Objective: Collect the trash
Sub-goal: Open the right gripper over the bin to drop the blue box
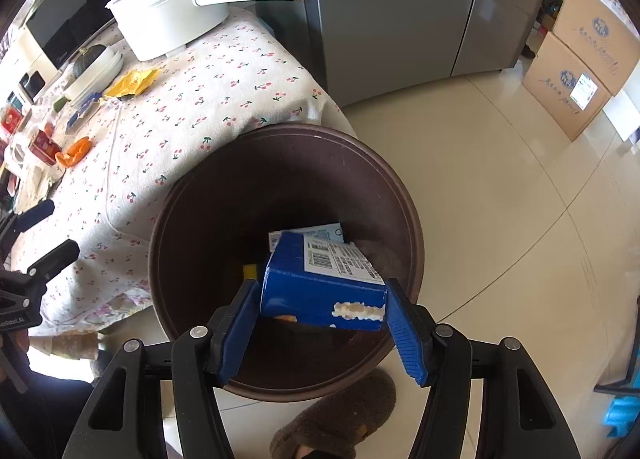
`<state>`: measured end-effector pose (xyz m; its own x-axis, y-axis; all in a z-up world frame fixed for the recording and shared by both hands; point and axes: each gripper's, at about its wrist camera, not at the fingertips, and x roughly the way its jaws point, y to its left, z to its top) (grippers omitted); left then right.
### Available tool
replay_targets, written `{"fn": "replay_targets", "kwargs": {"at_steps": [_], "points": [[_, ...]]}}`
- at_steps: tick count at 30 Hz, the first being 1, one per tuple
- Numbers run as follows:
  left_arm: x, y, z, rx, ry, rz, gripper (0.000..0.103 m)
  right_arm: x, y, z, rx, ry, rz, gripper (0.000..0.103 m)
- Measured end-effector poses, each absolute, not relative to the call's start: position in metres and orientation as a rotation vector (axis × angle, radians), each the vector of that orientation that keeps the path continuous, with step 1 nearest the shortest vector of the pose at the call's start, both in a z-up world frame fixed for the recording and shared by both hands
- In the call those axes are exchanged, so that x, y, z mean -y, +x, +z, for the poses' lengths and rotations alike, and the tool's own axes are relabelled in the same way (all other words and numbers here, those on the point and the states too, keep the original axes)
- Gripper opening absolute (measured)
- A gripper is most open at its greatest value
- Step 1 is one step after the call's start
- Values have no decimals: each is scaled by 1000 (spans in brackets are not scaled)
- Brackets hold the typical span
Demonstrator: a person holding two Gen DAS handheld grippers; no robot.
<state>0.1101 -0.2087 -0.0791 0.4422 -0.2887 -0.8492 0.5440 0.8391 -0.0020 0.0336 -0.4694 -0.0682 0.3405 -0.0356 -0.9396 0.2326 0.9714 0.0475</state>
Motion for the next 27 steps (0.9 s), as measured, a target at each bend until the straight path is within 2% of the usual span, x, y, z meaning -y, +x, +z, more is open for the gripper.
{"fn": "replay_targets", "kwargs": {"at_steps": [2,14,27], "points": [[200,112,-78,-997,282,-509,101,468,36,-67,-1210,197,-183,84],[132,124,-71,-1059,195,-381,101,417,67,-56,-1211,122,-123,84],[13,159,-65,-1108,-2,-188,101,321,121,-51,-1199,24,21,85]]}}
